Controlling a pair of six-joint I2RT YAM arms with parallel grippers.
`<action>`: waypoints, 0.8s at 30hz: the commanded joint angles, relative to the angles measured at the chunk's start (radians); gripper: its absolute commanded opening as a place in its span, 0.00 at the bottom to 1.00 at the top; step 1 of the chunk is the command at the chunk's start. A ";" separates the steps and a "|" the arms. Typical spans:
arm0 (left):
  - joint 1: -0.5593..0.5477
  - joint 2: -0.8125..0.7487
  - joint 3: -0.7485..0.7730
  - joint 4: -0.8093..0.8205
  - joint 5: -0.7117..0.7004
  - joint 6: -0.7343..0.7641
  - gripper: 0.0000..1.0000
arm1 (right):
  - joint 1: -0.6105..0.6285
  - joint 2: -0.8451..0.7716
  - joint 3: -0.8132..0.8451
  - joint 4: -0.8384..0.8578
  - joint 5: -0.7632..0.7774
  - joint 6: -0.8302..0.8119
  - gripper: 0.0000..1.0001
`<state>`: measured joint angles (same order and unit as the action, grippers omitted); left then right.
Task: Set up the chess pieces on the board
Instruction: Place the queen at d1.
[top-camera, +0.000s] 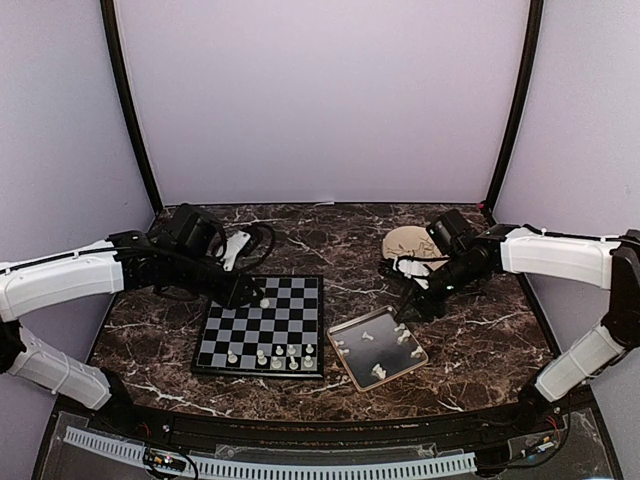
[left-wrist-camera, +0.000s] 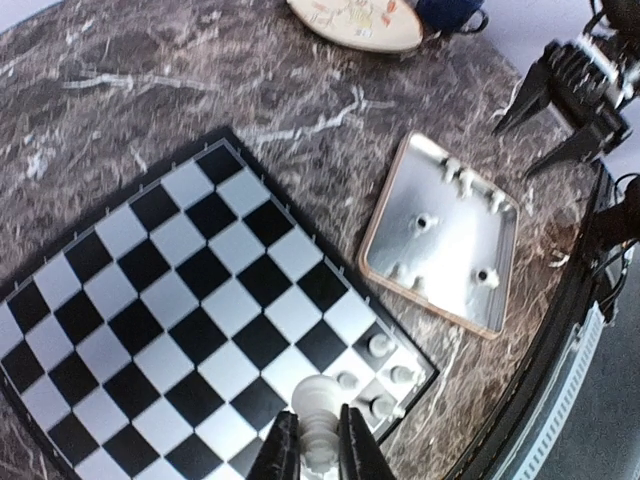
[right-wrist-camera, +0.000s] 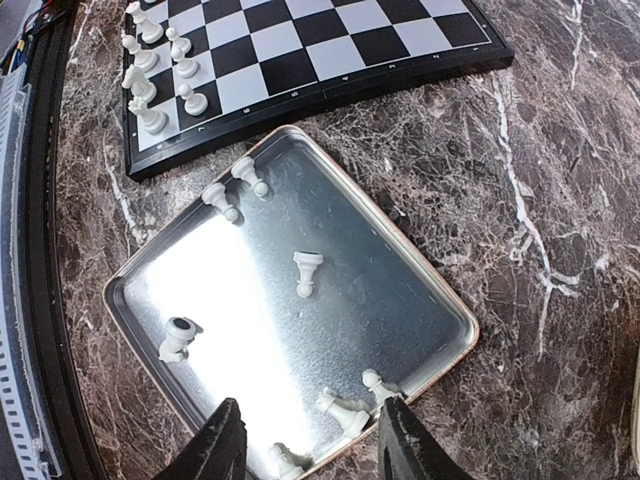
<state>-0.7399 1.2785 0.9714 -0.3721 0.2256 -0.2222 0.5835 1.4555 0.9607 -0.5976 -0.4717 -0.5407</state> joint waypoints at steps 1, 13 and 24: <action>-0.087 -0.055 -0.061 -0.226 -0.173 -0.044 0.09 | -0.005 0.020 0.012 0.038 -0.035 0.004 0.46; -0.172 -0.073 -0.120 -0.349 -0.217 -0.208 0.09 | -0.005 0.037 0.025 0.031 -0.056 0.002 0.46; -0.184 -0.012 -0.154 -0.272 -0.209 -0.204 0.09 | -0.005 0.050 0.038 0.021 -0.066 -0.002 0.46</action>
<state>-0.9192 1.2499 0.8303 -0.6651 0.0212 -0.4229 0.5831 1.5017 0.9775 -0.5800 -0.5190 -0.5411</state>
